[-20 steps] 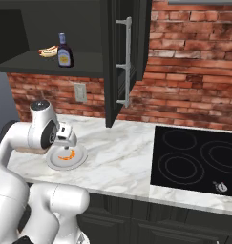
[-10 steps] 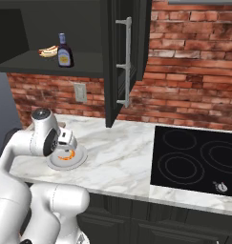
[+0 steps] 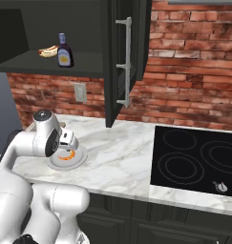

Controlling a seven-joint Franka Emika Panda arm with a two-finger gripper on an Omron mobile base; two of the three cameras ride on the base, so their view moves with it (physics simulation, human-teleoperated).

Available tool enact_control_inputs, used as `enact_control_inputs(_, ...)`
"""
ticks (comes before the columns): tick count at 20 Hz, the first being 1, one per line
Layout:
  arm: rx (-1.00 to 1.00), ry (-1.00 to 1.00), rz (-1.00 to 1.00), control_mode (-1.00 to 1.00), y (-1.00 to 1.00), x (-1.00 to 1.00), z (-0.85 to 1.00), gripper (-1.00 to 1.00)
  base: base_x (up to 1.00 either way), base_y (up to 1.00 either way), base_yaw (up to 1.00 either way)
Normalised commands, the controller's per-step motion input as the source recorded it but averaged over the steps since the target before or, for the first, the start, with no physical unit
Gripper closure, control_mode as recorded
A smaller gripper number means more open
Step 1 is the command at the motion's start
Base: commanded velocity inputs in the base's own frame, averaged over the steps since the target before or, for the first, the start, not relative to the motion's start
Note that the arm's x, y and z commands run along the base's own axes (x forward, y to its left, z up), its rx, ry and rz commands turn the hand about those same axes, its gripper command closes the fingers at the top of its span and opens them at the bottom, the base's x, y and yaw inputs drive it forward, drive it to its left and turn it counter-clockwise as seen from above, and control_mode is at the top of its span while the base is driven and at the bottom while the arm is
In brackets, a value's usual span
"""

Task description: Pick the shrimp from the plate and place it on the cutting board. Then pick the condiment bottle from the cabinet and place it next to the cutting board.

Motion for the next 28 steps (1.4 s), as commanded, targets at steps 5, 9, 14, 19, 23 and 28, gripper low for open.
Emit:
enact_control_inputs(5,0.0,0.06,-0.03,-1.0,0.04,0.11,-0.07,-1.0,0.0,0.0,0.0)
enact_control_inputs(9,0.0,0.11,-0.03,-1.0,0.08,0.1,-0.18,-1.0,0.0,0.0,0.0)
enact_control_inputs(14,0.0,0.08,-0.01,-1.0,0.06,0.14,-0.13,-1.0,0.0,0.0,0.0)
enact_control_inputs(19,0.0,0.04,0.0,-1.0,0.0,0.15,-0.08,-1.0,0.0,0.0,0.0)
enact_control_inputs(23,0.0,0.0,0.0,-1.0,0.0,0.12,-0.03,-1.0,0.0,0.0,0.0)
enact_control_inputs(28,0.0,0.0,0.0,-1.0,0.0,0.08,-0.13,-1.0,0.0,0.0,0.0)
